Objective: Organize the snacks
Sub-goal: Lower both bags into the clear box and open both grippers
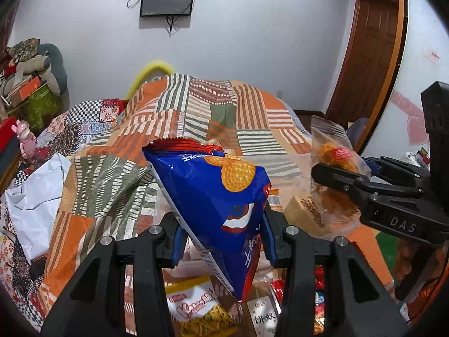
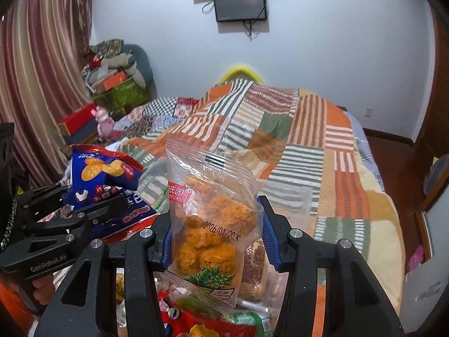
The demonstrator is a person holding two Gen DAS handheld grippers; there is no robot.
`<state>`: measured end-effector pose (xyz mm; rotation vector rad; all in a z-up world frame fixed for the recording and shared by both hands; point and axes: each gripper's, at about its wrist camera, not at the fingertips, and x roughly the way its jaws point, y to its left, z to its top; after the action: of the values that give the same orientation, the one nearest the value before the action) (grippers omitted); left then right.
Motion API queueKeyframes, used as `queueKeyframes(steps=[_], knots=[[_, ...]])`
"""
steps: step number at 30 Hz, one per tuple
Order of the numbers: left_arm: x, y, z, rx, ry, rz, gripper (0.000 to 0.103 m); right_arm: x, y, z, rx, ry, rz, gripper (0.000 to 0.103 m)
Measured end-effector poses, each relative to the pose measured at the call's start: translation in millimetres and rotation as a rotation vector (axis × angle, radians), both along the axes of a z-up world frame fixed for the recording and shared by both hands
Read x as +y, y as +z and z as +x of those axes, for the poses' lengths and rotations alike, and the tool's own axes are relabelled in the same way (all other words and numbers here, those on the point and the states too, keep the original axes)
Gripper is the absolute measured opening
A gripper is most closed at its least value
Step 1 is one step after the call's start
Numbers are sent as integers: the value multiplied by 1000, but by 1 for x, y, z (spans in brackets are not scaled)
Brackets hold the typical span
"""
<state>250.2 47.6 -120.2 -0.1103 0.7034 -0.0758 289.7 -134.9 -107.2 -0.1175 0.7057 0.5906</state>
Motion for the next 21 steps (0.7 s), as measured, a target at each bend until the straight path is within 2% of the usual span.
queueKeyframes(steps=[10, 14, 21], knots=[[10, -30, 31, 100, 4, -53, 44, 21, -26, 25, 74, 59, -111, 49], [11, -34, 35, 118, 3, -63, 45, 25, -30, 27, 85, 69, -128, 60], [9, -30, 29, 106, 11, -42, 57, 23, -28, 25, 75, 67, -139, 63]])
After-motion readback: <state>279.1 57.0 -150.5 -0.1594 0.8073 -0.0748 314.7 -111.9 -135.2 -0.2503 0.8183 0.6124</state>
